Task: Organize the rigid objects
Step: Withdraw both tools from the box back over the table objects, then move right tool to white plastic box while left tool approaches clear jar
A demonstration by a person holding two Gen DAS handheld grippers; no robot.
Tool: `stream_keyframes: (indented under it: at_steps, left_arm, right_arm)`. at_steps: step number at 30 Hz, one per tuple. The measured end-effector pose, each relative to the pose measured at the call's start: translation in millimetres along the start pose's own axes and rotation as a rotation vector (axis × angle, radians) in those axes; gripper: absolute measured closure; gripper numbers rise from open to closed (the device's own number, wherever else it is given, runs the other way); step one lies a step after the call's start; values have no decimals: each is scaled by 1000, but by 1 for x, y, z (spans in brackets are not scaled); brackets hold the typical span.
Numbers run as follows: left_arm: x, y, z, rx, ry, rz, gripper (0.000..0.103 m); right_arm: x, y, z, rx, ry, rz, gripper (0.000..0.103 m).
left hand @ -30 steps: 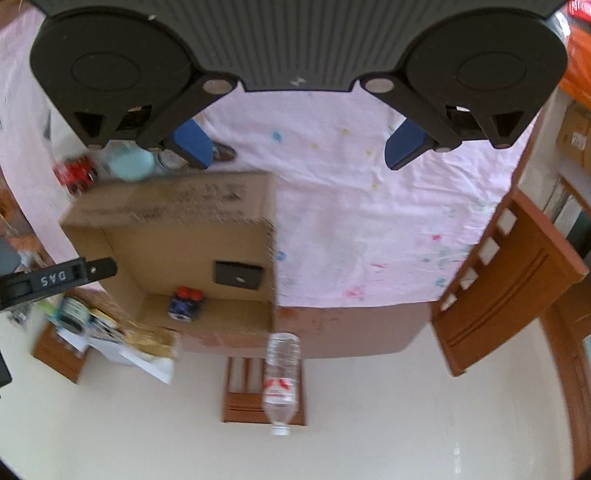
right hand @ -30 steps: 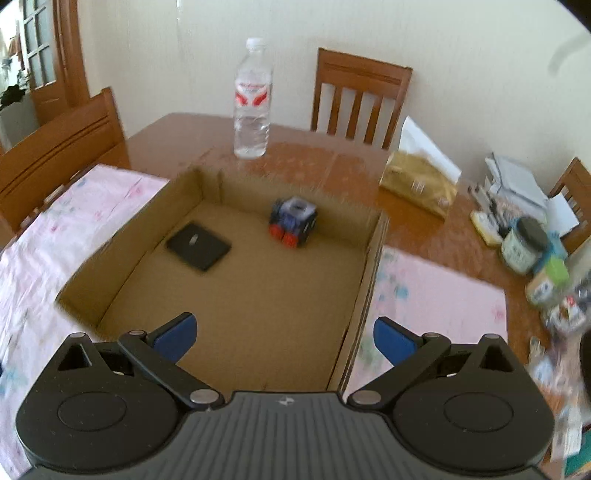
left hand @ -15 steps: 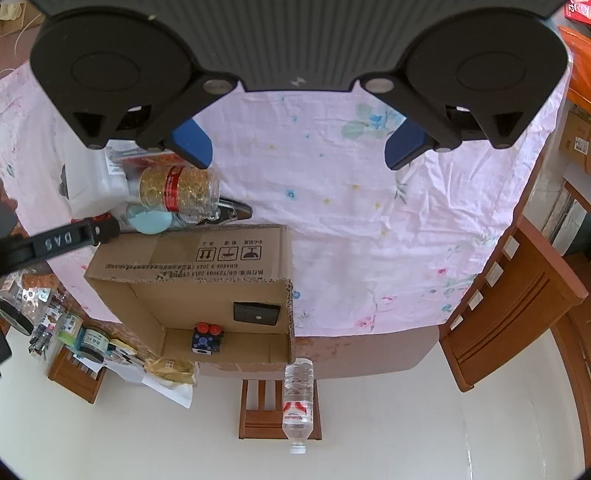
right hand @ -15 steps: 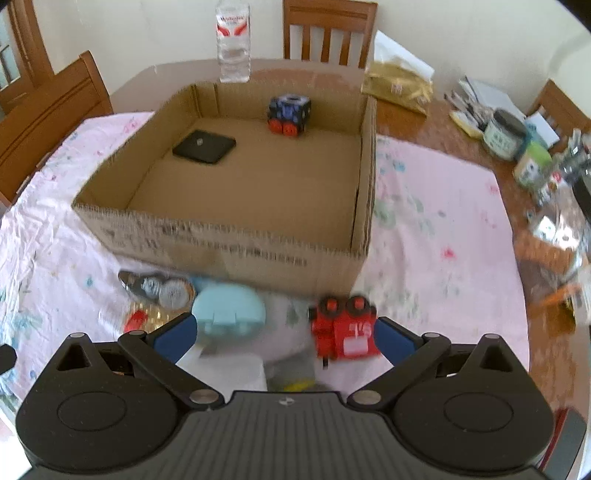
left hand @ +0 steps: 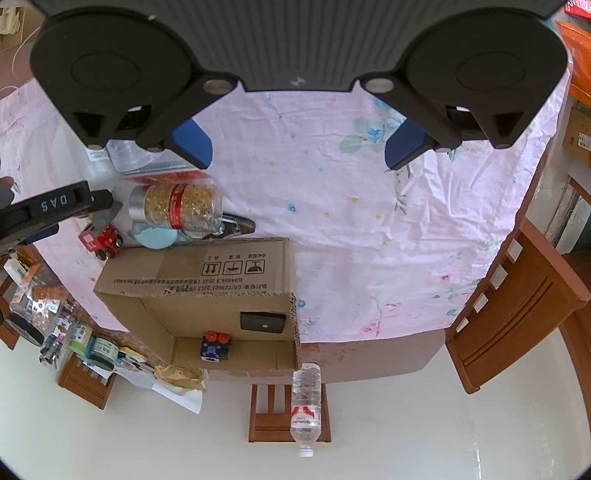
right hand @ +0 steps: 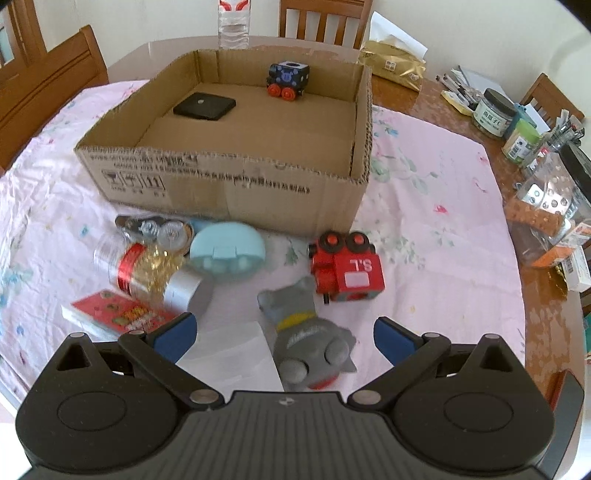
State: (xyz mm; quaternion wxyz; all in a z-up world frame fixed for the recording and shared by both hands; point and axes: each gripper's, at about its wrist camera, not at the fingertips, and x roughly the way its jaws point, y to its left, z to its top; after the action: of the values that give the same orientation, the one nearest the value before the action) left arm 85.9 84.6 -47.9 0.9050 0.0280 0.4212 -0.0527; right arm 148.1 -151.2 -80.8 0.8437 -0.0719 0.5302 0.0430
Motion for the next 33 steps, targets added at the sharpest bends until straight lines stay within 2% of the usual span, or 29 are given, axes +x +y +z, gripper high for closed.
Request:
stream_keyframes:
  at_steps: [5, 8, 15, 21, 27, 33]
  left_arm:
    - [1, 0, -1, 28, 1, -26, 3]
    - [1, -4, 0, 69, 3, -60, 3]
    - [3, -27, 1, 194, 3, -188, 3]
    - [4, -44, 0, 223, 26, -285, 3]
    - [8, -69, -7, 219, 79, -312, 3]
    - [22, -95, -19, 209, 139, -286, 3]
  right_arm:
    - [-1, 6, -16, -51, 22, -28, 0]
    - [-9, 11, -26, -72, 10, -12, 0]
    - [-24, 28, -62, -97, 4, 3, 0]
    - [-23, 30, -88, -127, 2, -5, 0]
    - [-20, 17, -97, -206, -35, 25, 0]
    - [-11, -5, -92, -226, -35, 66, 0]
